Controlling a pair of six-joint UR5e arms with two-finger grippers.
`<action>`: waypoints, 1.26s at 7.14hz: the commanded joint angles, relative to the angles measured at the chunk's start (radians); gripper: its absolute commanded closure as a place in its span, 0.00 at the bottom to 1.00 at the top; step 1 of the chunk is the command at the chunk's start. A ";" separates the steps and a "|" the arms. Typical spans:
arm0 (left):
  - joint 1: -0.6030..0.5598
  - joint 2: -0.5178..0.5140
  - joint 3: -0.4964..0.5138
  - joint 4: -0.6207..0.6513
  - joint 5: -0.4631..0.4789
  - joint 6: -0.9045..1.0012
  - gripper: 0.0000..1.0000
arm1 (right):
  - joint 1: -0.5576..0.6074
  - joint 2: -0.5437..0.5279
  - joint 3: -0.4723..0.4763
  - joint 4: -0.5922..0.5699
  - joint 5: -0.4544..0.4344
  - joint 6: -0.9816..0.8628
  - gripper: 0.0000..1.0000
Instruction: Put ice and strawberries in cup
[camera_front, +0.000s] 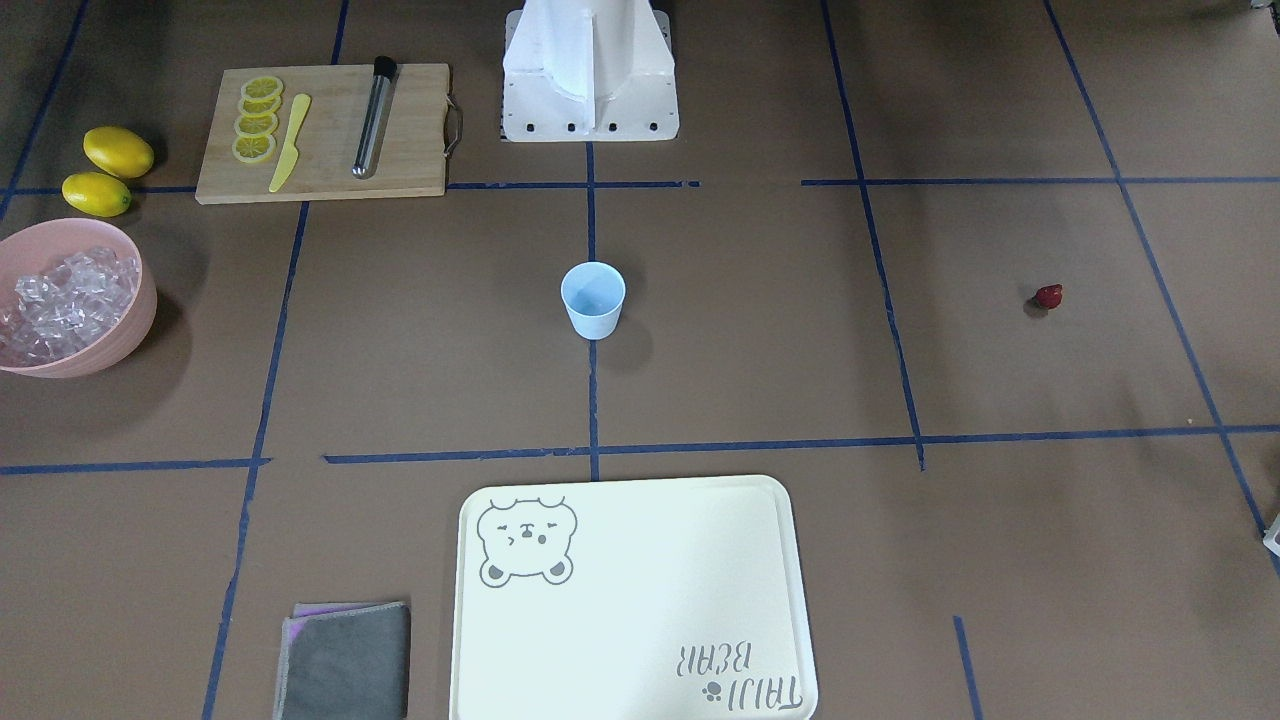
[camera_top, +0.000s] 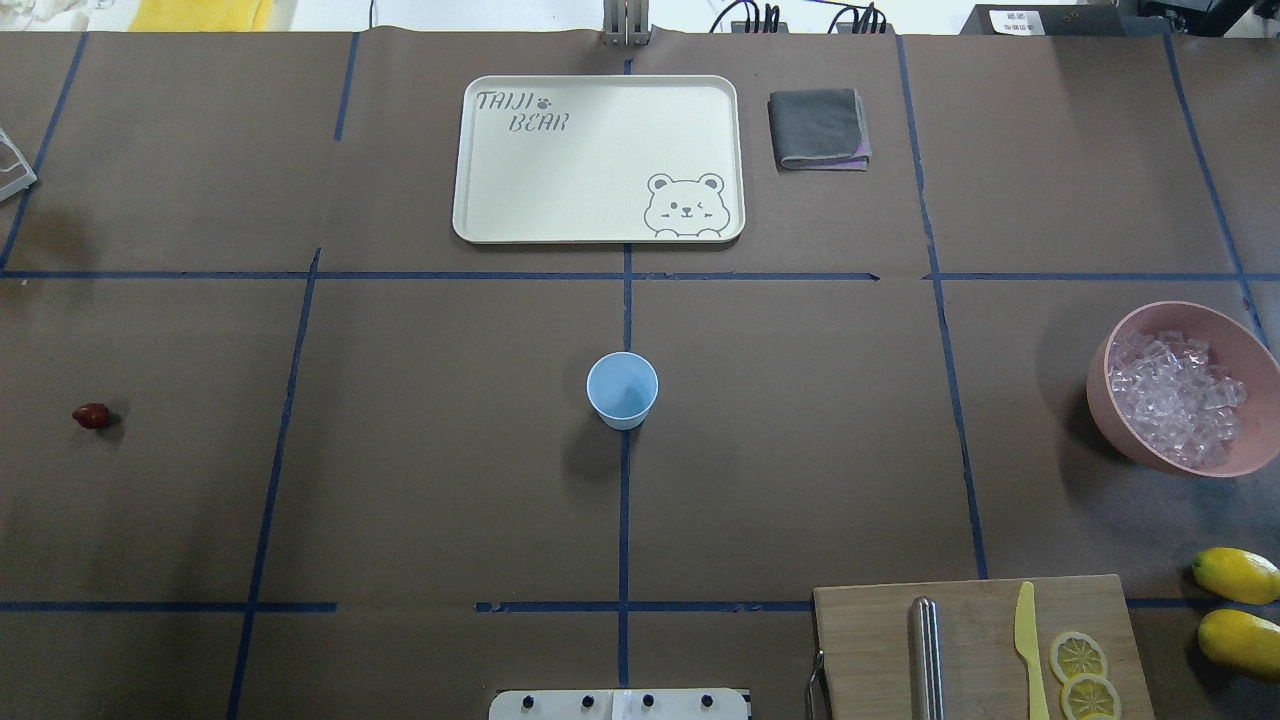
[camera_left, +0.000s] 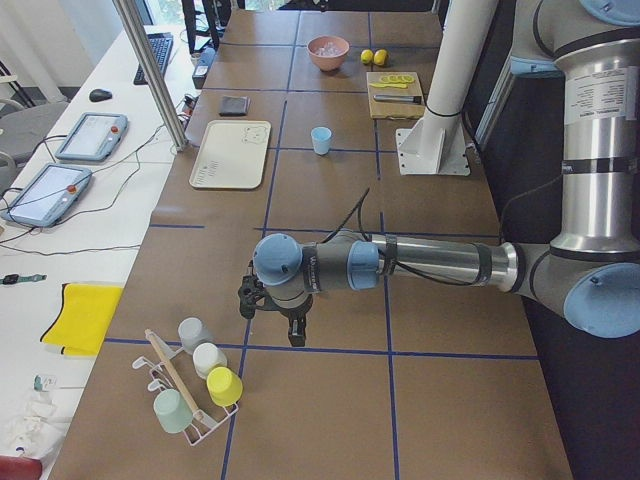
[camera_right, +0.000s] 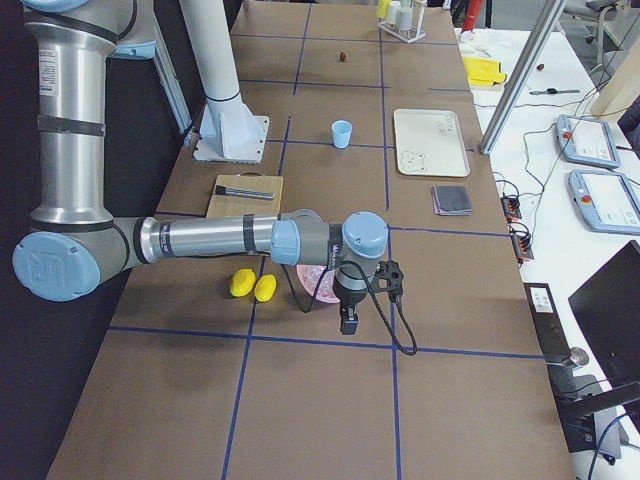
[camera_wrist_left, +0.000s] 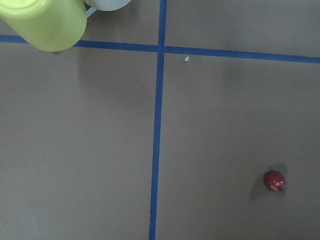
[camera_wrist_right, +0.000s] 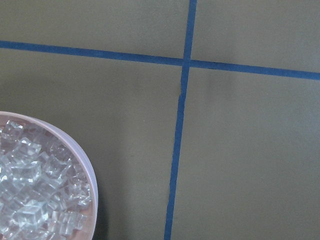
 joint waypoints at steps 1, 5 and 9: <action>0.000 0.003 -0.018 -0.010 0.016 0.003 0.00 | 0.000 -0.005 0.002 0.004 0.000 0.003 0.00; 0.015 0.029 -0.034 -0.021 0.038 0.001 0.00 | -0.001 -0.003 0.028 0.004 0.008 0.003 0.00; 0.021 0.034 -0.035 -0.090 0.038 -0.003 0.00 | -0.148 -0.057 0.222 0.007 0.051 0.223 0.00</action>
